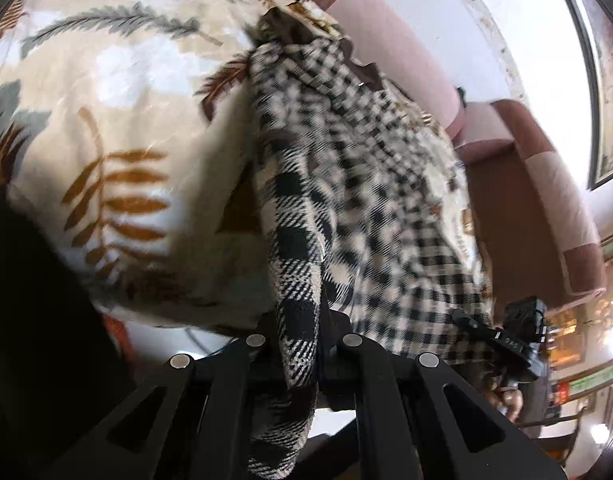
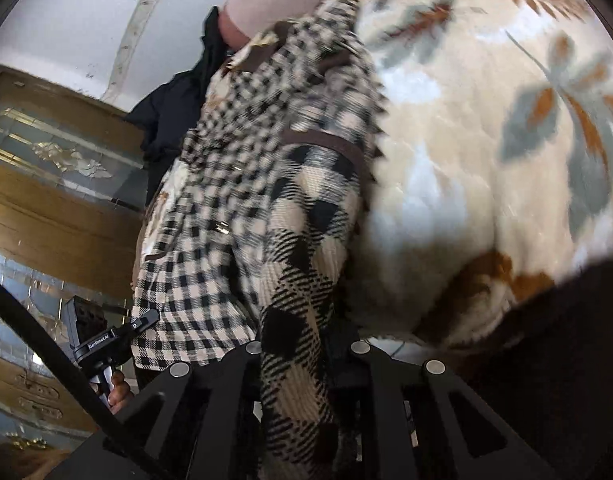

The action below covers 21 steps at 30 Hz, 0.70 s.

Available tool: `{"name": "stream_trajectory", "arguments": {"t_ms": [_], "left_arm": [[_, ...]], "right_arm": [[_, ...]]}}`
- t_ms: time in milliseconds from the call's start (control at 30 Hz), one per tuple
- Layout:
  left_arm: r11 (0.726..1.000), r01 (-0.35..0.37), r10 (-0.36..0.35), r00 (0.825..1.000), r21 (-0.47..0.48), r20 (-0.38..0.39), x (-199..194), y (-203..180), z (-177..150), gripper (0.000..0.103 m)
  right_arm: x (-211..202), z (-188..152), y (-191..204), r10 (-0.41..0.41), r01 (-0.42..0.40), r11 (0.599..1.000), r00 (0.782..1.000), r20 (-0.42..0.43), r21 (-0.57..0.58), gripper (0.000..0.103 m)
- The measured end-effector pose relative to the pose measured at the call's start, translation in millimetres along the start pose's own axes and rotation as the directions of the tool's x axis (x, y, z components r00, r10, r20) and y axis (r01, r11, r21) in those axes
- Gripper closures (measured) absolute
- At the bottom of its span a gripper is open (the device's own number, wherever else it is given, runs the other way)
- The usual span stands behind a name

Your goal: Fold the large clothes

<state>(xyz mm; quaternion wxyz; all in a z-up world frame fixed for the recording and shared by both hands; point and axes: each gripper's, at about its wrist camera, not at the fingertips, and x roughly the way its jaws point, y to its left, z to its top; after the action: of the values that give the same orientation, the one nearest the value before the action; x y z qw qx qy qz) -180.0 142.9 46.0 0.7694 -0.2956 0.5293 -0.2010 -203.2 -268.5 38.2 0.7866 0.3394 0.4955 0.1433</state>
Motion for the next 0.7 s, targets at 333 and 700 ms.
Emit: {"name": "stream_trajectory", "arguments": {"t_ms": [333, 700], "left_arm": [[0.995, 0.012, -0.023, 0.994, 0.1, 0.11, 22.2, -53.2, 118.2, 0.096], [0.996, -0.075, 0.065, 0.982, 0.051, 0.179, 80.1, -50.9, 245.6, 0.096]], "right_arm": [[9.9, 110.7, 56.1, 0.008, 0.008, 0.993, 0.99, 0.138, -0.114, 0.091], [75.5, 236.7, 51.9, -0.125, 0.138, 0.989, 0.969, 0.211, -0.045, 0.091]]}}
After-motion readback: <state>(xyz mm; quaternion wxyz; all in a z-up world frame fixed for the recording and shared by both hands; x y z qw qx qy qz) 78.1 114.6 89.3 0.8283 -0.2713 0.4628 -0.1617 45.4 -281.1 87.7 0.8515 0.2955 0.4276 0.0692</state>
